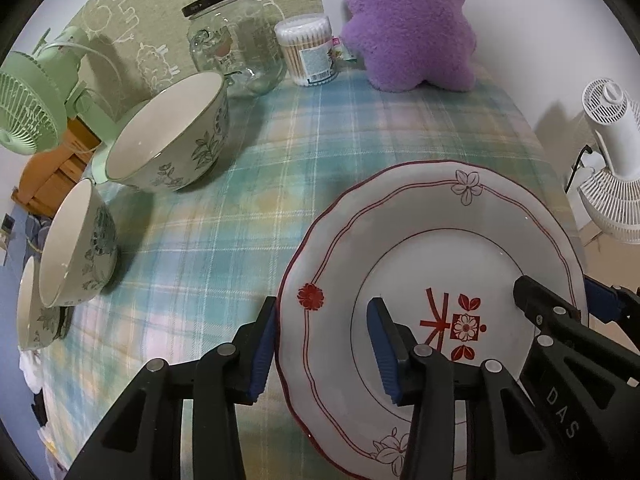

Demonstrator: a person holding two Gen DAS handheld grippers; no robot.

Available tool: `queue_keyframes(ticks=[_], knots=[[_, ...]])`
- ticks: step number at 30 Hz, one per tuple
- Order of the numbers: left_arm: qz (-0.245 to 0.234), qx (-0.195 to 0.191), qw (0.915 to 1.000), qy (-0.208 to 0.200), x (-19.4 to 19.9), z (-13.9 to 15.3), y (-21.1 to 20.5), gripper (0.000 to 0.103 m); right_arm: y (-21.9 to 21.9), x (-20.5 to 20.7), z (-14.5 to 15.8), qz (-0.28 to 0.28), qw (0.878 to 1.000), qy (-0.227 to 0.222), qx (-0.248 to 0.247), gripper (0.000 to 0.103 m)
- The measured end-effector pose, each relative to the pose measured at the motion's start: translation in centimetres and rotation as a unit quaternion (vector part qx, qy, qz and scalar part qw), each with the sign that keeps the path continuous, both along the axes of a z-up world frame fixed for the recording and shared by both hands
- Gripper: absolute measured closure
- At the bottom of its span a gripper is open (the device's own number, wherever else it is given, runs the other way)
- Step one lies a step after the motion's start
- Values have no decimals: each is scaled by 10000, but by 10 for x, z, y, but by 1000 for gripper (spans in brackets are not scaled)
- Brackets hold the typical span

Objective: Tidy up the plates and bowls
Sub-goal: 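Lift the red-patterned plate with both grippers and carry it over the yellow-flower plates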

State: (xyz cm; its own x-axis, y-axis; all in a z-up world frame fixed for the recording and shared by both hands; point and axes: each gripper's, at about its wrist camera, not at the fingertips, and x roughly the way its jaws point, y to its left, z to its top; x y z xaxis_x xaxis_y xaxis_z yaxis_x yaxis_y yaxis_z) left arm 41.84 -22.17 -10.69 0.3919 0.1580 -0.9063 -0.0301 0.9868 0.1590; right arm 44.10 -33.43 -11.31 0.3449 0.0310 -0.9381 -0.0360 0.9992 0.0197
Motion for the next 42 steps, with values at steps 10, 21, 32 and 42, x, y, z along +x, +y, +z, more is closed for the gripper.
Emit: queue_keyframes(ticks=[10,21,32,42], knots=[[-116,-98,9998,-121,-23,21,5,58,3,-24,14,-91,10000,-19,16,60],[-401,-408,9978,-347,-71,63,23,58,14,-79,70,-415,9982,-380,-215,60],[-845,-470,9949,-285,-129,73,33,58,24,-148,87,-688,9968,-287,-290,60],[-1194,-616,9909,-104,-176,62,34,58,25,-212,85,-1069,9931,-198,-432,60]])
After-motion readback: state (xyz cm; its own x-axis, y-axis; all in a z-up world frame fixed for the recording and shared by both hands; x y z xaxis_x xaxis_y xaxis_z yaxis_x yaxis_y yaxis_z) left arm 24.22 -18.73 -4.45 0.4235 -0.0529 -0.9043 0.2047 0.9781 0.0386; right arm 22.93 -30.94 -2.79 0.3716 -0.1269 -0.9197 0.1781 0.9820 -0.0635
